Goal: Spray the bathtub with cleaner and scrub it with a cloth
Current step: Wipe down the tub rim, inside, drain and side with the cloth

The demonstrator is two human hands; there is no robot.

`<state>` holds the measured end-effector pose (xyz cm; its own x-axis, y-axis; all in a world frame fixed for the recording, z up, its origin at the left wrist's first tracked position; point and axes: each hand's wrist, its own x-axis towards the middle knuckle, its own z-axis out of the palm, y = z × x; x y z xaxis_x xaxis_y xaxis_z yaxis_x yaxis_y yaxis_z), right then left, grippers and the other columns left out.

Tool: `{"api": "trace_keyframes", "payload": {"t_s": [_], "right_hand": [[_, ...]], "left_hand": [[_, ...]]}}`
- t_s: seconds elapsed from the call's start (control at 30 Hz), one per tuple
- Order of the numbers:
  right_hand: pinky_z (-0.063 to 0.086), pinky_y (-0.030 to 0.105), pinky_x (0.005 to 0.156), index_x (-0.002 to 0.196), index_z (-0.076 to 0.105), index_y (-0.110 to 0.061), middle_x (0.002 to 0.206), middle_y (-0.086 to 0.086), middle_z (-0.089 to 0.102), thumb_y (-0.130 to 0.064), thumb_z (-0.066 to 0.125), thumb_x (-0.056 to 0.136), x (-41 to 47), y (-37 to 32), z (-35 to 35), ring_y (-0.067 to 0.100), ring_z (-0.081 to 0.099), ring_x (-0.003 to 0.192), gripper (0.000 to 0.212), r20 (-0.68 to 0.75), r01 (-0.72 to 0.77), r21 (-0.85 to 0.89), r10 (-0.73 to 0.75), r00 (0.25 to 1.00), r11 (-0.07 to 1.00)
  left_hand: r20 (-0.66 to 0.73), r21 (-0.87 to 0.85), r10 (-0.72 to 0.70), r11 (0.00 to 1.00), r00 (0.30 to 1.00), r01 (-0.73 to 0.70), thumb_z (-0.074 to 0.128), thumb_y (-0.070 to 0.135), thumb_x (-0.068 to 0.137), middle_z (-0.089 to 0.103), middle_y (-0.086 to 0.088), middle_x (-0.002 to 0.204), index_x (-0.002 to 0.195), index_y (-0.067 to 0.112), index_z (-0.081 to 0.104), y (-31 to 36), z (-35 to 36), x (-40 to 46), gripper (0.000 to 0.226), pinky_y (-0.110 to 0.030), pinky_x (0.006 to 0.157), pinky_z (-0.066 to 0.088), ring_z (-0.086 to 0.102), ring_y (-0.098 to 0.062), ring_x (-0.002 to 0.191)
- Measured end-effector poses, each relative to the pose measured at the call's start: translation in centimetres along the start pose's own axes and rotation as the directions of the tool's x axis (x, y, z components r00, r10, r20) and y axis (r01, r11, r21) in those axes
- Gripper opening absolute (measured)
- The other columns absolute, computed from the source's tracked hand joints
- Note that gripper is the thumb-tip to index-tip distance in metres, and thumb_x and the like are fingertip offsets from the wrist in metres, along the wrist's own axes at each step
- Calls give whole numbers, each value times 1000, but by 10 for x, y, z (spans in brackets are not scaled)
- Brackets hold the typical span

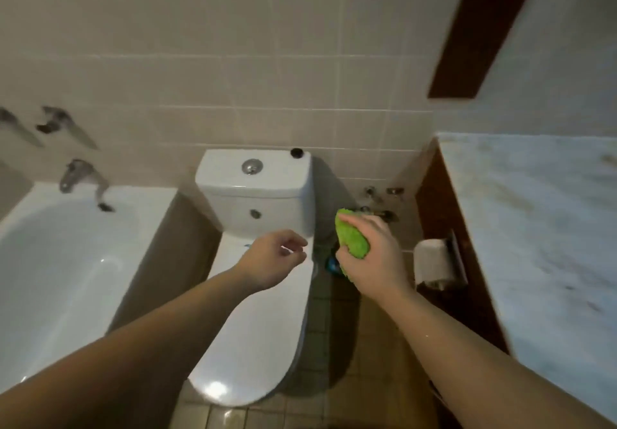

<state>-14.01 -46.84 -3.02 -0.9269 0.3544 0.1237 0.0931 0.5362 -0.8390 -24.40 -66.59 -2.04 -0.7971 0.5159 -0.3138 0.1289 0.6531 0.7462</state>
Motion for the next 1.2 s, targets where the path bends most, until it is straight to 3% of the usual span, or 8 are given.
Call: {"api": "trace_keyframes", "payload": {"t_s": [0.23, 0.37, 0.47, 0.57, 0.67, 0.83, 1.03, 1.2], "right_hand": [[45, 22, 92, 130, 66, -37, 123, -11, 56, -34, 67, 75, 8, -56, 127, 13, 57, 110, 56, 229, 97, -28, -88, 969, 995], [36, -2, 78, 130, 63, -42, 119, -13, 54, -29, 71, 80, 6, -101, 211, 5, 55, 104, 52, 367, 160, -36, -136, 920, 986], [35, 2, 78, 126, 63, -46, 116, -23, 53, -26, 69, 80, 0, -148, 291, 0, 52, 105, 51, 465, 210, -5, -183, 866, 978], [41, 12, 90, 130, 66, -37, 119, -16, 56, -32, 62, 75, -13, -194, 371, 5, 52, 110, 55, 553, 259, 35, -235, 800, 965], [46, 25, 90, 131, 64, -39, 120, -16, 54, -37, 62, 76, -32, -237, 443, 7, 50, 111, 56, 650, 334, 47, -283, 705, 941], [44, 21, 91, 134, 60, -39, 121, -14, 51, -25, 71, 85, -70, -295, 541, 8, 49, 112, 52, 803, 426, 125, -343, 487, 896], [37, 12, 86, 132, 62, -38, 120, -14, 55, -39, 61, 76, -121, -335, 633, 9, 49, 112, 56, 899, 500, 230, -378, 219, 835], [40, 21, 88, 131, 65, -35, 117, -11, 56, -38, 60, 73, -170, -356, 698, 14, 52, 110, 59, 923, 529, 319, -384, 14, 786]], "left_hand": [[-87, 130, -154, 978, 984, 165, 62, 40, 98, 68, 11, 117, 126, 29, 66, -135, -99, -68, 31, -26, 89, 53, 65, -6, 100], [-125, 118, -228, 963, 966, 242, 62, 39, 99, 67, 9, 118, 127, 27, 64, -209, -151, -114, 31, -27, 91, 54, 64, -8, 102], [-228, -12, -297, 953, 927, 302, 62, 41, 100, 67, 10, 119, 131, 28, 59, -271, -189, -158, 34, -28, 92, 55, 64, -9, 104], [-309, -123, -373, 928, 875, 352, 62, 41, 100, 66, 9, 118, 136, 29, 55, -328, -222, -206, 39, -24, 89, 52, 64, -9, 103], [-363, -205, -448, 894, 817, 399, 63, 42, 99, 68, 10, 114, 135, 31, 56, -376, -249, -257, 39, -31, 94, 55, 64, -7, 100], [-459, -392, -599, 799, 656, 456, 65, 40, 98, 65, 13, 106, 137, 32, 50, -435, -273, -339, 43, -30, 89, 55, 64, -6, 93], [-457, -598, -776, 630, 435, 496, 67, 38, 96, 62, 11, 106, 137, 33, 48, -487, -257, -433, 45, -29, 83, 55, 65, -9, 90], [-406, -726, -882, 470, 239, 502, 68, 39, 94, 61, 12, 105, 132, 33, 52, -515, -230, -496, 42, -24, 75, 51, 65, -9, 88]]}}
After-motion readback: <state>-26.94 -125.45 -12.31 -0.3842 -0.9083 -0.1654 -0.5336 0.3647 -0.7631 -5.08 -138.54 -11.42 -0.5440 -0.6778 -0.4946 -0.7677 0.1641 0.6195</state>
